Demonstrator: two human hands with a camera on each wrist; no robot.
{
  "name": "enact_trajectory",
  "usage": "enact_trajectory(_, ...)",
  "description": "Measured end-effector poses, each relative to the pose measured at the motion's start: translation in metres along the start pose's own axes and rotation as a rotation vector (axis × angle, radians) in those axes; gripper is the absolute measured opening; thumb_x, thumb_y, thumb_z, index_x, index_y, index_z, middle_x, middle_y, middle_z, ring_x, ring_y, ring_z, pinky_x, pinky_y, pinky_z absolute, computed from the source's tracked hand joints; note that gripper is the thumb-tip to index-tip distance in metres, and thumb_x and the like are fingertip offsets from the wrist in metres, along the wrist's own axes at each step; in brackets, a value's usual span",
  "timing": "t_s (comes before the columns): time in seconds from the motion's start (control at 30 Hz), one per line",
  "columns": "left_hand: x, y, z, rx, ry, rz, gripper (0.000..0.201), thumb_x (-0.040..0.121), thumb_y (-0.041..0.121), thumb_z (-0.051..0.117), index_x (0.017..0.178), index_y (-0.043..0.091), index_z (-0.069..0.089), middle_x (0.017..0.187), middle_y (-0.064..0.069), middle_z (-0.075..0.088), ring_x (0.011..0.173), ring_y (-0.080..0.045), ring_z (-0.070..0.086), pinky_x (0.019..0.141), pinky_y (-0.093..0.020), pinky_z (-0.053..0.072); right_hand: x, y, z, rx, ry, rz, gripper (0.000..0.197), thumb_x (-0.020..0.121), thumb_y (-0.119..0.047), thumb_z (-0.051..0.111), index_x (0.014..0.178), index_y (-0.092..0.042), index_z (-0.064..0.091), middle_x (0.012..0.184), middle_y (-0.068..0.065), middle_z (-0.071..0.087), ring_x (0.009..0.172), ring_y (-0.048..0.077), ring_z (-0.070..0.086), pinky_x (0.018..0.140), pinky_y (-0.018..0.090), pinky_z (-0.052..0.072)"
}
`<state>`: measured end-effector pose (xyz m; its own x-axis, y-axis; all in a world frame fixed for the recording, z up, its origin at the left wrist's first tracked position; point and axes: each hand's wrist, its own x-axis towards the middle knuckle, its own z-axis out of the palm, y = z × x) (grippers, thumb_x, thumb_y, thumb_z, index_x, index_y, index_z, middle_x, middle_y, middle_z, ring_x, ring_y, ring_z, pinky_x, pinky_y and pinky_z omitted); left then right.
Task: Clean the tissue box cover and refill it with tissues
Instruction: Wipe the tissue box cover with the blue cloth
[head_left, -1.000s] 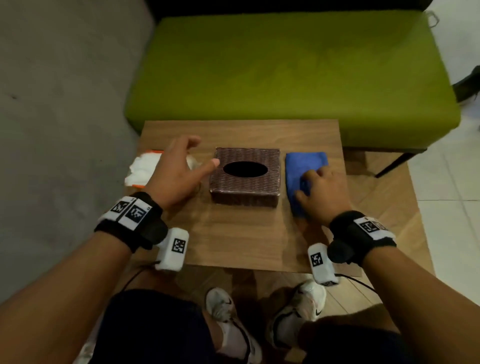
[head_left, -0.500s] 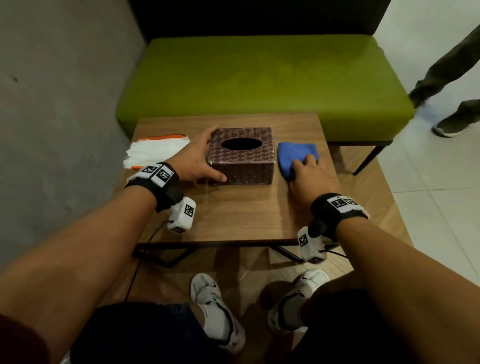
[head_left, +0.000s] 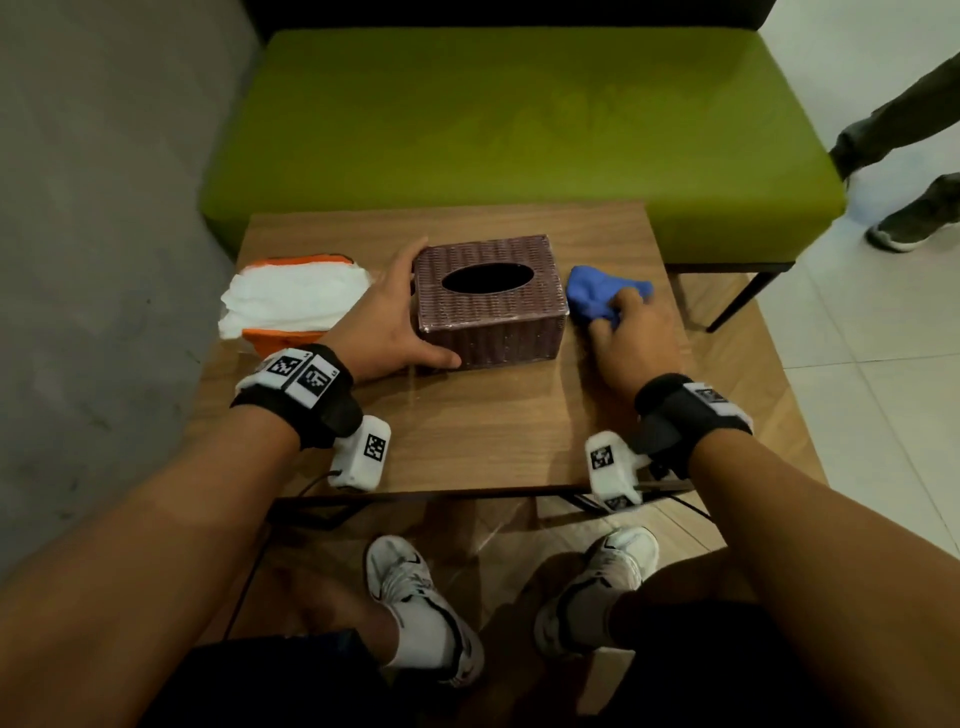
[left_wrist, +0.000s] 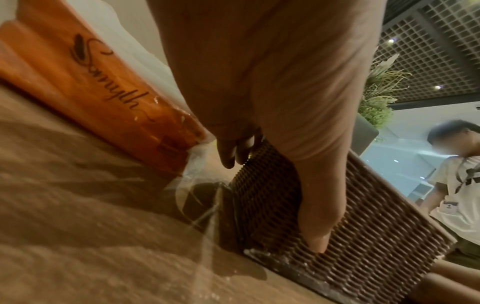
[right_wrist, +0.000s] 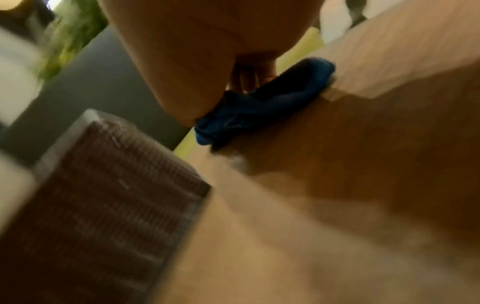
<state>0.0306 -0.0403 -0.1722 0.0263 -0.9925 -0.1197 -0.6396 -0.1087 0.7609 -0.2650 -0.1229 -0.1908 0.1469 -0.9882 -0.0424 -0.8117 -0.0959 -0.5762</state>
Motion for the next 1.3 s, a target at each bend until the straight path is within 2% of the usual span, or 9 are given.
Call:
enact_trajectory(0.13,-0.007,0.008,-0.002,-0.067,0.033,-0.032,0.141,0.054,0.048,0.104,0.165,0.028,0.02,0.161,0.005,0.045,0.142,-0.012,0.052,0.121,-0.041,0.044,-0.013,-0.016,-0.015,0.458,0.177,0.143,0.014,0.094,-0.019,0.055,0.082,-0.015,0.05,0.084,0.017,0.061,0.074,0.029,0.055,0.067,0.039,0.043)
enact_trajectory(0.27,-0.022,0.011,0.003,-0.104,0.08,-0.102,0.143,0.049,0.066,0.098,0.165,0.033,0.022,0.162,0.005,0.044,0.143,-0.014,0.05,0.119,-0.045,0.046,-0.042,-0.038,-0.019,0.557,0.289,-0.044,0.01,0.092,-0.015,0.053,0.084,-0.01,0.049,0.083,0.017,0.056,0.075,0.028,0.052,0.068,0.044,0.042)
enact_trajectory(0.4,-0.032,0.012,0.009,-0.134,0.099,-0.115,0.138,0.055,0.059,0.099,0.167,0.037,0.021,0.161,0.005,0.044,0.144,-0.011,0.046,0.119,-0.046,0.045,-0.058,-0.049,-0.003,0.42,0.167,-0.225,0.022,0.094,-0.02,0.051,0.113,-0.009,0.054,0.11,0.018,0.063,0.101,0.036,0.061,0.088,0.051,0.051)
enact_trajectory(0.5,-0.034,0.016,0.007,-0.155,0.109,-0.138,0.139,0.055,0.059,0.099,0.168,0.035,0.021,0.158,0.005,0.048,0.139,-0.01,0.052,0.117,-0.046,0.048,-0.069,-0.055,0.009,0.314,0.19,-0.274,0.038,0.1,-0.009,0.049,0.137,0.0,0.049,0.156,0.021,0.046,0.146,0.036,0.043,0.12,0.046,0.038)
enact_trajectory(0.6,-0.034,0.017,0.003,-0.177,0.1,-0.16,0.139,0.055,0.056,0.1,0.168,0.034,0.023,0.153,0.007,0.051,0.129,-0.013,0.061,0.104,-0.048,0.058,-0.08,-0.065,0.019,0.197,0.236,-0.328,0.026,0.1,-0.001,0.047,0.125,0.001,0.054,0.167,0.021,0.026,0.157,0.034,0.024,0.123,0.045,0.034)
enact_trajectory(0.7,-0.032,0.017,0.003,-0.208,0.113,-0.16,0.137,0.055,0.053,0.101,0.168,0.03,0.026,0.152,0.004,0.055,0.127,-0.012,0.063,0.109,-0.04,0.055,-0.094,-0.075,0.028,0.017,0.205,-0.459,0.022,0.092,0.004,0.05,0.113,0.0,0.056,0.165,0.025,0.029,0.156,0.04,0.024,0.122,0.057,0.033)
enact_trajectory(0.83,-0.032,0.015,0.008,-0.214,0.143,-0.143,0.13,0.06,0.045,0.102,0.167,0.026,0.03,0.149,0.001,0.06,0.127,-0.011,0.063,0.113,-0.034,0.051,-0.1,-0.074,0.027,-0.136,0.124,-0.722,0.031,0.09,-0.003,0.056,0.121,-0.005,0.06,0.163,0.018,0.037,0.155,0.034,0.029,0.127,0.052,0.022)
enact_trajectory(1.03,-0.04,0.015,0.017,-0.171,0.163,-0.107,0.137,0.052,0.065,0.096,0.166,0.035,0.028,0.157,0.002,0.05,0.138,-0.016,0.054,0.117,-0.043,0.047,-0.076,-0.071,0.001,0.032,0.234,-0.524,0.05,0.079,0.005,0.055,0.129,0.002,0.057,0.158,0.016,0.046,0.155,0.036,0.027,0.126,0.058,0.021)
enact_trajectory(1.3,-0.045,0.018,0.013,-0.098,0.157,-0.054,0.131,0.059,0.044,0.103,0.167,0.031,0.029,0.152,0.0,0.051,0.134,-0.01,0.051,0.113,-0.029,0.042,-0.085,-0.07,0.003,-0.04,0.231,-0.682,0.041,0.078,0.004,0.058,0.118,-0.002,0.066,0.133,0.017,0.066,0.134,0.038,0.053,0.116,0.053,0.038)
